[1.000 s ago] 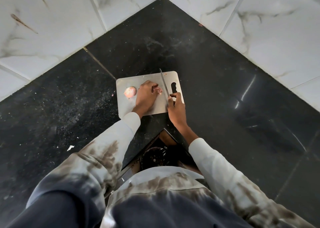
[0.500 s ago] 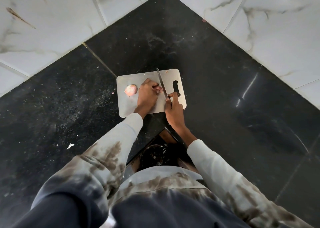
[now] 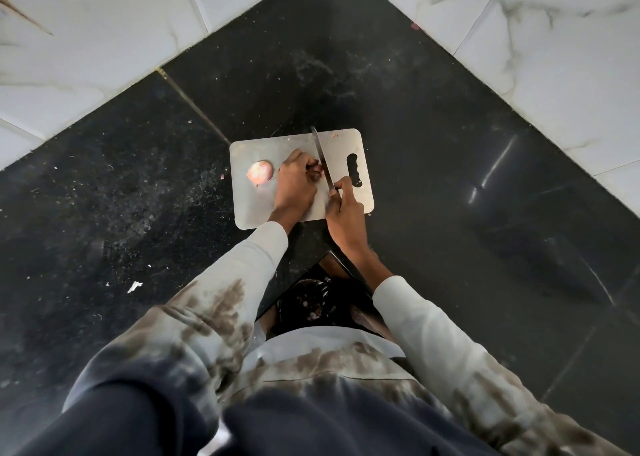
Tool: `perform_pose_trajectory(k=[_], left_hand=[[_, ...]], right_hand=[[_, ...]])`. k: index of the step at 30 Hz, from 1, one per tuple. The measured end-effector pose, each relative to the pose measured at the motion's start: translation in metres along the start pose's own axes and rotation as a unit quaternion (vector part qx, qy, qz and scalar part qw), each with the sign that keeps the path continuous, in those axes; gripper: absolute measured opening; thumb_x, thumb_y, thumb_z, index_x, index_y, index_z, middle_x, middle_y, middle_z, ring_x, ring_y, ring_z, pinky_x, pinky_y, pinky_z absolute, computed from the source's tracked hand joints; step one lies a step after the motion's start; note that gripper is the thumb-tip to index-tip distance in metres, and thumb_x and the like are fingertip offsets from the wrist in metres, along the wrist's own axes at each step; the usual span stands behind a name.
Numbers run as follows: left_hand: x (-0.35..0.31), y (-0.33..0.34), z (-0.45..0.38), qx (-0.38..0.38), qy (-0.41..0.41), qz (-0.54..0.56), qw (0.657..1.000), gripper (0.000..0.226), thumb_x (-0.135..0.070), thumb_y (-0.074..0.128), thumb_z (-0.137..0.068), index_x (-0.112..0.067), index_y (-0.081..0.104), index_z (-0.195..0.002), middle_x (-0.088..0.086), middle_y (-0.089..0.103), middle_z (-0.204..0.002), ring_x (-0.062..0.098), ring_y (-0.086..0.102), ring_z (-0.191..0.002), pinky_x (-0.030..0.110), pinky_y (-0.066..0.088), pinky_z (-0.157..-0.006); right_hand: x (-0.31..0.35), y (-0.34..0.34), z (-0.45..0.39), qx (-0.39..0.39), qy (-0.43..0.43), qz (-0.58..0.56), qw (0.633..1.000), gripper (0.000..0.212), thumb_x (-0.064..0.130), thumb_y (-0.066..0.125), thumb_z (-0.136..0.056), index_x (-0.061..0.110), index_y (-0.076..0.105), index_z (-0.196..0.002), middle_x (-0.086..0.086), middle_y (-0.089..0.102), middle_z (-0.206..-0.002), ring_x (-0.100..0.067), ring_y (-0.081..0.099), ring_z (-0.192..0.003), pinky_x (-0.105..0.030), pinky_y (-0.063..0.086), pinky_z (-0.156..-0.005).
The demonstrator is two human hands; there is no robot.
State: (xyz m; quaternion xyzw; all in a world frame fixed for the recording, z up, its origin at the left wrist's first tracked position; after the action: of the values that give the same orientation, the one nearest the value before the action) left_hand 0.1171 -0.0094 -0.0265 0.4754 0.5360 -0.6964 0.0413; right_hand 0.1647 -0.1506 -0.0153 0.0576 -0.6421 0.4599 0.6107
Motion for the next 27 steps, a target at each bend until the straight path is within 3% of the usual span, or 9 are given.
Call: perform_pose_trajectory(k=[3,7,11,16,20,24,27], left_hand=[[0.002,0.002,0.001,-0.001,0.006,0.000,1.000,0.017,0.008,0.070,-0.085,-0.005,0.072,-0.097,0.010,0.070,-0.104,0.022,0.064,-0.086,0.024,0.050,-0.077],[0.004,0.006,0.003,-0.006,0.006,0.014,1.000,0.022,0.011,0.070,-0.084,-0.006,0.072,-0.097,0.006,0.069,-0.104,0.015,0.062,-0.085,0.023,0.054,-0.076],[0.004,0.007,0.004,-0.018,-0.004,-0.002,1.000,0.021,0.008,0.071,-0.085,-0.007,0.071,-0.099,0.006,0.069,-0.107,0.018,0.065,-0.088,0.023,0.053,-0.078],[-0.001,0.008,0.004,-0.011,-0.021,0.005,1.000,0.019,0.006,0.069,-0.088,-0.007,0.069,-0.101,0.006,0.067,-0.113,0.022,0.066,-0.091,0.034,0.061,-0.083],[-0.012,0.006,0.005,0.008,-0.049,-0.017,0.999,0.015,-0.003,0.068,-0.093,-0.007,0.065,-0.108,0.009,0.064,-0.123,0.026,0.064,-0.098,0.034,0.058,-0.086],[-0.019,0.004,0.007,0.004,-0.051,-0.032,0.998,0.022,-0.021,0.065,-0.102,-0.007,0.062,-0.118,0.011,0.062,-0.129,0.030,0.063,-0.111,0.043,0.058,-0.094],[-0.022,0.004,0.009,0.017,-0.044,-0.056,0.997,0.034,-0.032,0.063,-0.105,-0.009,0.058,-0.130,0.010,0.059,-0.139,0.029,0.056,-0.127,0.040,0.053,-0.099]], right_hand=[[-0.002,0.001,-0.006,0.013,0.022,-0.010,1.000,0.002,0.018,0.040,-0.111,0.019,0.042,-0.110,-0.003,0.049,-0.060,-0.009,0.042,-0.042,-0.023,0.031,-0.041],[-0.004,0.007,-0.010,0.014,0.026,-0.016,0.999,0.002,0.018,0.040,-0.111,0.019,0.041,-0.110,-0.010,0.054,-0.062,-0.024,0.051,-0.046,-0.033,0.036,-0.042],[-0.006,0.015,-0.001,-0.004,0.016,0.009,1.000,0.004,0.019,0.040,-0.110,0.018,0.042,-0.113,-0.003,0.058,-0.065,-0.021,0.055,-0.048,-0.030,0.037,-0.044],[-0.016,0.008,0.022,-0.016,0.008,0.067,0.998,0.015,0.014,0.046,-0.106,0.022,0.043,-0.117,0.001,0.066,-0.093,-0.027,0.065,-0.076,-0.041,0.051,-0.062],[-0.015,0.002,0.020,-0.016,0.016,0.045,0.999,0.010,0.015,0.045,-0.108,0.021,0.044,-0.115,-0.006,0.067,-0.102,-0.028,0.064,-0.084,-0.039,0.049,-0.066],[-0.012,-0.007,0.013,-0.022,0.023,-0.002,1.000,0.005,0.019,0.042,-0.110,0.023,0.045,-0.108,0.002,0.056,-0.068,-0.005,0.047,-0.050,-0.028,0.036,-0.050],[-0.005,-0.012,0.006,-0.038,0.025,-0.023,0.999,0.006,0.020,0.042,-0.111,0.020,0.047,-0.109,0.004,0.049,-0.058,-0.005,0.043,-0.039,-0.023,0.032,-0.044]])
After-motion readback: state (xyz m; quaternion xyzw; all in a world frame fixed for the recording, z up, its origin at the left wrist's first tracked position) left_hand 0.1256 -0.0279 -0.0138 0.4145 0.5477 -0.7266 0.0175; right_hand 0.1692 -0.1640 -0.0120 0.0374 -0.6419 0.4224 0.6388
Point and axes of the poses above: each hand's wrist, its own z-axis away from the middle knuckle, its own y-axis out of the palm, x = y × z, the point moved 2 cm from there along -z, towards the middle knuckle
